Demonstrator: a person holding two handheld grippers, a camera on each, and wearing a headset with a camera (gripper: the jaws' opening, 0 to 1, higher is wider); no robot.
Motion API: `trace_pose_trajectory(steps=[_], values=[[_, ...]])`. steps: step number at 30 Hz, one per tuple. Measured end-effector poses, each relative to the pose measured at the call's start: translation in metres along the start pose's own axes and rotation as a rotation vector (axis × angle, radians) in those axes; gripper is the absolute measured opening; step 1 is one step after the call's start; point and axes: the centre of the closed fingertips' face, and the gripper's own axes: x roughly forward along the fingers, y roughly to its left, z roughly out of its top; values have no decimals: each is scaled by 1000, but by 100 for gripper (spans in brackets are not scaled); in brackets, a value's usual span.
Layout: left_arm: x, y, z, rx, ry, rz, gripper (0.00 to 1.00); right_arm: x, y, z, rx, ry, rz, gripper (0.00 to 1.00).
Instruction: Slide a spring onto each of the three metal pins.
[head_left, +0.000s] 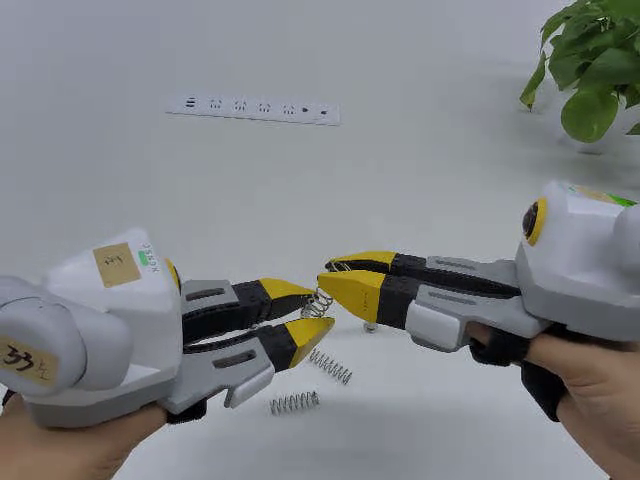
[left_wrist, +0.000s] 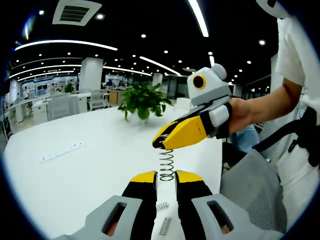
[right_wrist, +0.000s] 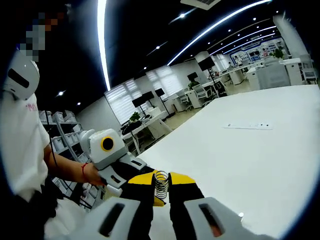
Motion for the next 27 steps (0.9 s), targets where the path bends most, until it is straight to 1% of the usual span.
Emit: trace_pose_trajectory(steps=[2,7,14,27], values=[[1,-1,-2,11,11,-4,14,0,0,-1,-18,8,-2,11],[1,-2,-4,13,20,-7,13,1,2,-2,-55,27,-1,11],[0,-2,-5,7,22,-7,12,2,4,-5,-111,50,3,11],[0,-2,-8,14,30,-10,10,2,5,-8,-161,77,7,12]])
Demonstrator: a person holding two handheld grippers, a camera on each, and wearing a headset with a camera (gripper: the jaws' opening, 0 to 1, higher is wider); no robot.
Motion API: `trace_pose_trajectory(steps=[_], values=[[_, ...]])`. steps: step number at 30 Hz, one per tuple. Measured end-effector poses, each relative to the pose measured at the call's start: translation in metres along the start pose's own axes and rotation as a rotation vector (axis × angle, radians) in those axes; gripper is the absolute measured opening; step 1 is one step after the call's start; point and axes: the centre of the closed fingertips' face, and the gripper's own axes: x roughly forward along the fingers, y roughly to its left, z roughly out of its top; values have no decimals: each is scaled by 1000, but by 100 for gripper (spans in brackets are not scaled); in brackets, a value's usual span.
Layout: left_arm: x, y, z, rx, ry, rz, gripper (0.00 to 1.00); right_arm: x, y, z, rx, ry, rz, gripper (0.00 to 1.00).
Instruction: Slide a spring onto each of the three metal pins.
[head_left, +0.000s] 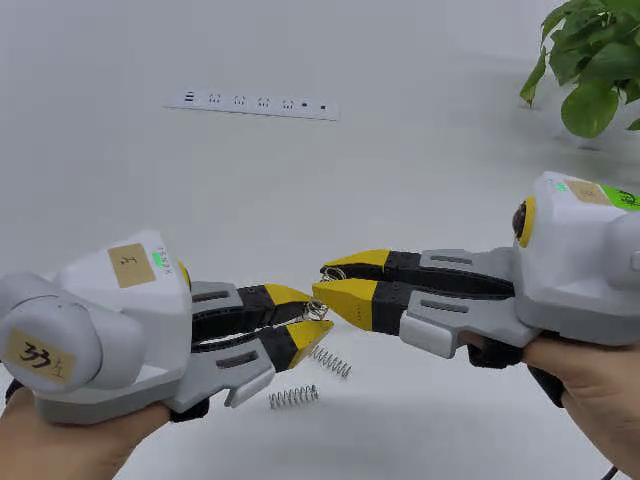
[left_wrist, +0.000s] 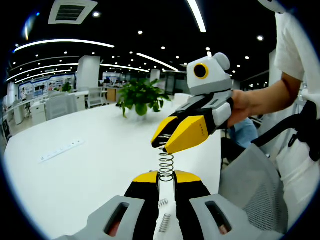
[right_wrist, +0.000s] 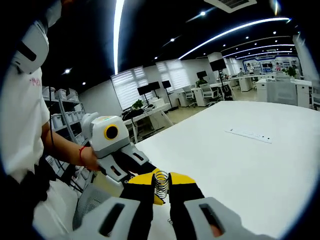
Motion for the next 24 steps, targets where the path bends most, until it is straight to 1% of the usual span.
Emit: trace_pose_trajectory(steps=[6,7,8,9,10,11,12,14,15,16,17,18,19,20,21,22,24], values=[[0,0,-1,2,3,-3,10,0,1,-2,-23,22,8,12],[0,0,-2,3,4,-4,10,0,2,-3,-36,40,15,14],[0,0,-2,4,6,-5,10,0,2,-4,-46,58,18,19],[0,-1,-2,7,7,-6,10,-1,2,-5,-66,82,25,21],[0,-1,-4,12,12,-8,10,-2,3,-6,-115,125,45,23],[0,-1,-4,16,14,-9,10,-3,2,-6,-151,149,55,23],[0,-2,-4,19,15,-13,10,-4,2,-5,-193,189,69,23],[1,-3,-5,25,16,-16,10,-5,5,-3,-238,240,108,24],[1,-4,-5,30,16,-18,10,-5,7,-1,-266,275,143,24],[1,-4,-5,32,16,-19,10,-5,9,-1,-276,303,172,24],[1,-4,-5,35,16,-20,10,-5,12,-3,-303,357,210,25],[1,-4,-5,39,16,-22,10,-4,12,-3,-342,382,223,26],[1,-4,-5,43,16,-24,10,-3,13,-4,-366,410,240,26],[1,-5,-5,48,16,-25,10,-2,14,-6,-381,454,267,26],[1,-5,-5,51,16,-26,10,-1,14,-7,-403,478,279,25],[0,-5,-5,56,17,-27,10,1,13,-8,-444,514,294,25],[0,-4,-5,61,17,-27,10,1,14,-13,-464,567,323,24]])
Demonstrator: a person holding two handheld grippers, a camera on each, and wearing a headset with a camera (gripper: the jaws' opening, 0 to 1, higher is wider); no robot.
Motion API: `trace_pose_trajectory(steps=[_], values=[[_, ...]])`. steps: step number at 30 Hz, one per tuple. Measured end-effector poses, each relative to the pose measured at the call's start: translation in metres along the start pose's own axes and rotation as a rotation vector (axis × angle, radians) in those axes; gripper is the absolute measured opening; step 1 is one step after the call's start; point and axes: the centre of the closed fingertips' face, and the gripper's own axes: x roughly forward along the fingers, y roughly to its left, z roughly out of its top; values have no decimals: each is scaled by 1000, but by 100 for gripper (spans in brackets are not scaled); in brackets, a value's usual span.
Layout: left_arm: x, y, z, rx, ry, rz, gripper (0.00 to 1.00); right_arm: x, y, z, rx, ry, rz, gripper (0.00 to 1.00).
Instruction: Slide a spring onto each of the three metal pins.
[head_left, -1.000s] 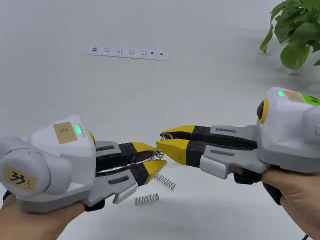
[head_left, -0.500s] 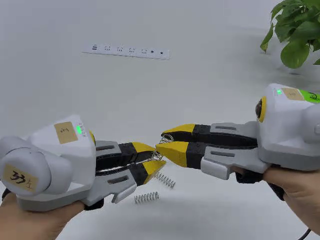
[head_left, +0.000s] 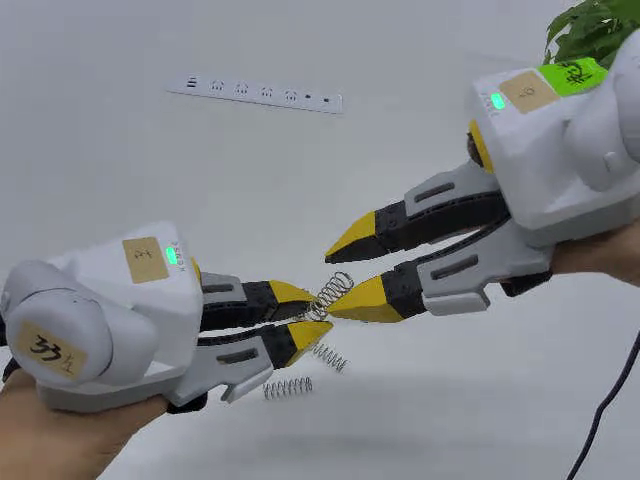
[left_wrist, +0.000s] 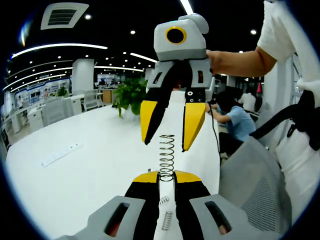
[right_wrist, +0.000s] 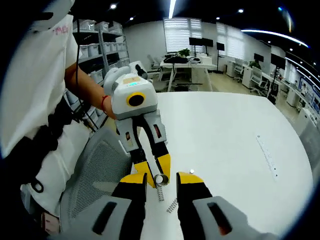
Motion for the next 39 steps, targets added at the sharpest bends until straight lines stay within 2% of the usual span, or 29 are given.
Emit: trace_pose_trajectory(steps=[3,6,11,14,23,32,35,39], values=[[-1,1,-2,8,5,1,10,6,4,-4,-72,84,57,21],[-1,1,-3,14,6,0,10,10,3,-6,-119,132,79,18],[-3,3,-5,11,0,3,10,13,0,-8,-145,175,105,16],[-4,4,-5,6,-8,6,10,13,-1,-8,-161,187,118,12],[-8,7,-7,9,-17,15,10,18,-3,-7,-166,219,131,12],[-13,11,-11,-19,-34,36,14,23,-3,-4,-166,236,139,12],[-17,14,-15,-28,-29,54,19,26,-4,-1,-167,240,139,12],[-27,21,-25,-55,-26,80,20,28,-10,2,-166,243,131,12]])
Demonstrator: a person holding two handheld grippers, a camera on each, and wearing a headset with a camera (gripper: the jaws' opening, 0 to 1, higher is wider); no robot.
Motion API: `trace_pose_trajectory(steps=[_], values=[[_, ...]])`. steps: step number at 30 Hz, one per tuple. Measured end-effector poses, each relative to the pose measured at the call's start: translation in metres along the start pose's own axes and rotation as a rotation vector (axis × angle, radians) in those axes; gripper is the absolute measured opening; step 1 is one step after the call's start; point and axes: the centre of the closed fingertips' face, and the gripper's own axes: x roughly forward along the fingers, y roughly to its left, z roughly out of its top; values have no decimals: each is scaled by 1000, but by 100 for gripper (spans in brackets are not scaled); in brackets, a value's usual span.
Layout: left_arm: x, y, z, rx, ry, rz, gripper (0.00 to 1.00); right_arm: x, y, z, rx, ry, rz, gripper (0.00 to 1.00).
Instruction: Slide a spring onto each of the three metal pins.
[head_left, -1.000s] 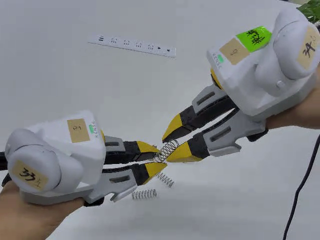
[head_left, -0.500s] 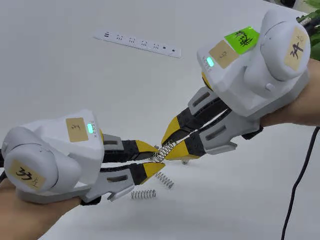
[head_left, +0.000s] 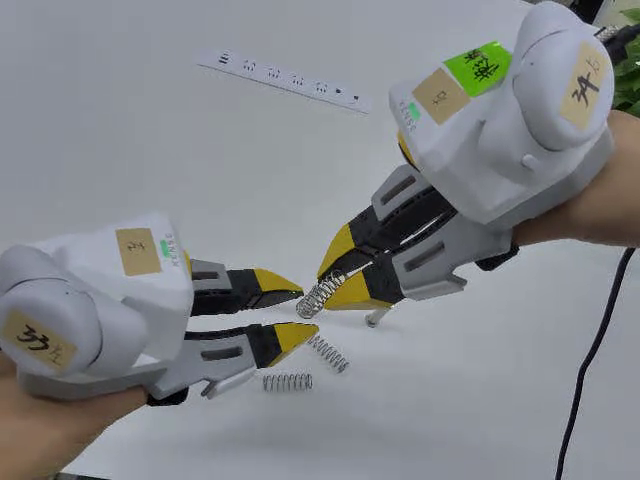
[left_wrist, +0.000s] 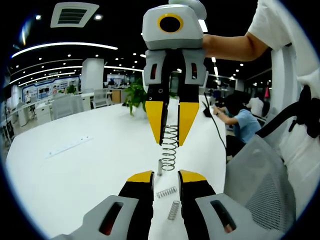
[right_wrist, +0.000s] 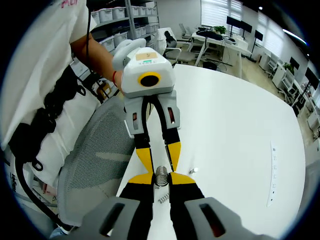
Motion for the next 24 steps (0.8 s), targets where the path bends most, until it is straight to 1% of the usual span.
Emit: trace_pose_trajectory(steps=[3,4,6,7,10,12,14,17,22,24], values=[[-8,6,-8,-17,8,21,21,0,-9,-1,2,11,-20,12],[-11,10,-12,-28,14,35,22,2,-15,-1,7,15,-33,12],[-16,13,-15,-37,12,47,23,4,-22,-1,12,22,-55,12],[-20,16,-17,-46,13,60,24,6,-27,-1,16,30,-70,12],[-26,21,-23,-50,25,76,28,14,-36,-2,17,51,-88,12],[-29,24,-29,-44,44,90,31,20,-44,-5,15,72,-106,12],[-31,24,-32,-40,47,91,34,26,-52,-8,19,89,-119,12],[-33,25,-36,-47,52,94,38,36,-61,-11,28,104,-124,12],[-34,26,-45,-55,66,103,48,50,-71,-19,19,148,-128,12],[-34,26,-47,-58,69,105,52,55,-74,-21,26,155,-125,12]])
